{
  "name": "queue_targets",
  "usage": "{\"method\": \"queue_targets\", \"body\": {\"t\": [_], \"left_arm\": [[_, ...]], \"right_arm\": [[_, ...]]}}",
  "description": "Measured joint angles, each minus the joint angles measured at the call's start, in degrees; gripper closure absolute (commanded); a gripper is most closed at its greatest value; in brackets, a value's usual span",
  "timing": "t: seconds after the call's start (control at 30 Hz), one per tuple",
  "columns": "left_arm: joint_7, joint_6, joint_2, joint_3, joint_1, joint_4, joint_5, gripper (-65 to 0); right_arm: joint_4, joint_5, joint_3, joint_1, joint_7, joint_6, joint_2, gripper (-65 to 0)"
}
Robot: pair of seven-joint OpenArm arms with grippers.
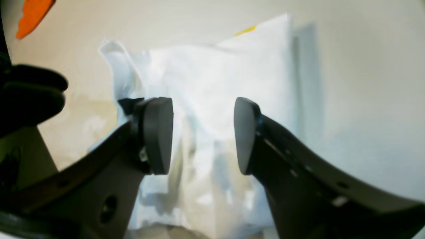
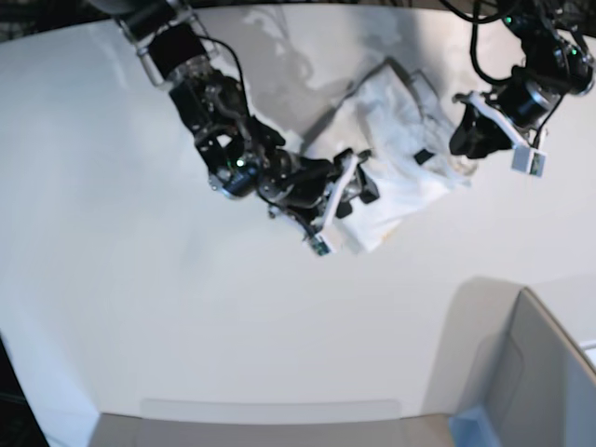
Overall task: Layout the t-shirt on the table in an organized manner, then fold the t-shirt properly
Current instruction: 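Press the folded bundle with both grippers and release the right gripper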
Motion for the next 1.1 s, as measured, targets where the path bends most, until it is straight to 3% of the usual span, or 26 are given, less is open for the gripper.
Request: {"method": "queue_targets", "body": {"t": [0.17, 0.3, 0.47, 0.6, 0.77, 0.97, 1.1], "left_arm": [[-0.1, 0.0, -0.2, 8.2, -0.2, 0.0, -1.6, -19.3], [0.1, 0.0, -0.1, 14.4, -0.3, 0.0, -1.3, -19.3], [-0.3, -0.1, -0.2, 17.1, -2.7, -2.3, 15.3, -19.3], [-1.0, 0.0, -0.2, 17.1, -2.1, -2.3, 27.2, -19.3], [-2.4, 0.0, -0.2, 17.0, 2.2, -2.4, 35.9, -19.3], [-2.4, -0.2, 1.4, 7.1, 3.1, 0.1, 36.5, -19.3], [-1.1, -0.2, 3.0, 2.1, -3.1, -0.1, 37.6, -19.3]], "right_arm": [[0.0, -0.3, 5.9, -1.1, 0.0, -0.1, 0.4, -29.8], [0.0, -0.2, 6.6, -1.8, 0.0, -0.1, 0.4, -29.8], [0.0, -0.1, 6.4, -2.2, 0.0, -0.1, 0.3, -29.8], [0.0, -0.1, 6.1, -2.2, 0.0, 0.0, 1.4, -29.8], [0.0, -0.1, 6.4, -2.2, 0.0, -0.1, 2.1, -29.8], [0.0, -0.1, 6.2, -2.2, 0.0, -0.1, 2.6, -29.8], [0.0, 0.0, 6.0, -2.2, 0.1, 0.0, 2.4, -29.8]]}}
